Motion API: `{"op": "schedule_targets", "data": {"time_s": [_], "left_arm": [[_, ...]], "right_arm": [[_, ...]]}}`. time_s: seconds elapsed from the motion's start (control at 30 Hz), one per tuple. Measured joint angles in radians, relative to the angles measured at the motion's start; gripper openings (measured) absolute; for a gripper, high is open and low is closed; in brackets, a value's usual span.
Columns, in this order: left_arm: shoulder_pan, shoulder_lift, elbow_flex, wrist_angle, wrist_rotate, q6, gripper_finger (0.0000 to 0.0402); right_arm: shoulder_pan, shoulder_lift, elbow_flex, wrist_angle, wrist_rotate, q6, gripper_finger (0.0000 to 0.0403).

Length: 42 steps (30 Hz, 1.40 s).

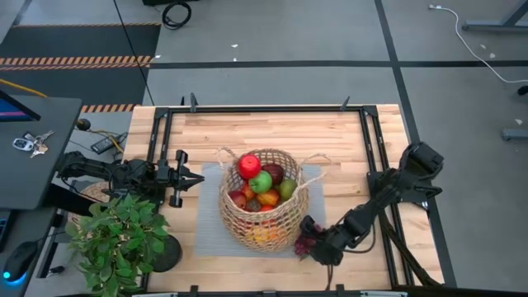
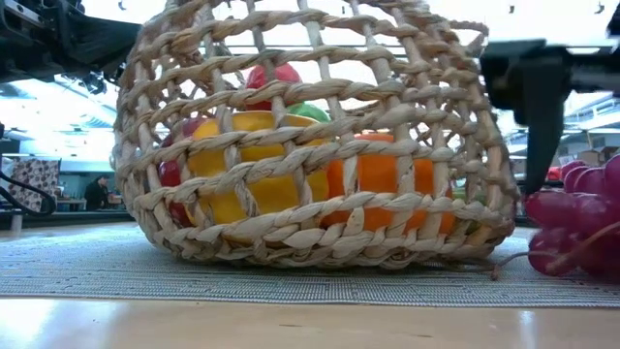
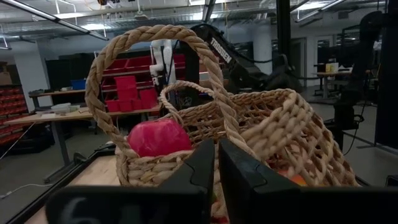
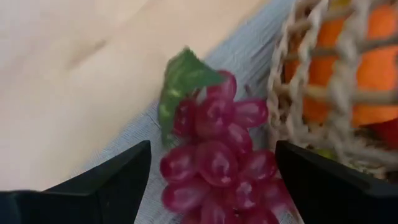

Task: Build produce basket
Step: Put the red grapes into the brown basket

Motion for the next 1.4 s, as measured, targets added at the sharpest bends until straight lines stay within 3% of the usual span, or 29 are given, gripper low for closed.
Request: {"op": "schedule_targets", "data": {"time_s": [0.3,0.7,1.17,1.4], "left_arm": [[0.0,0.0,0.0,0.0,0.0,0.0,0.0033],[0.0,0.0,0.0,0.0,0.0,0.0,0.003],[0.0,0.0,0.0,0.0,0.0,0.0,0.0031],[0.0,0.0,0.0,0.0,0.0,0.0,0.003]], "right_arm": [[-0.102,0.046,0.002,-0.034,-0.117,0.027,0.0347],[-0.128,0.042,0.001,-0.042,-0.159,0.088,0.0343],[-0.128,0.03,-0.001,-0.066,-0.275,0.213,0.0214],[-0.128,-0.067,-0.001,-0.096,-0.293,0.309,0.0184]]}}
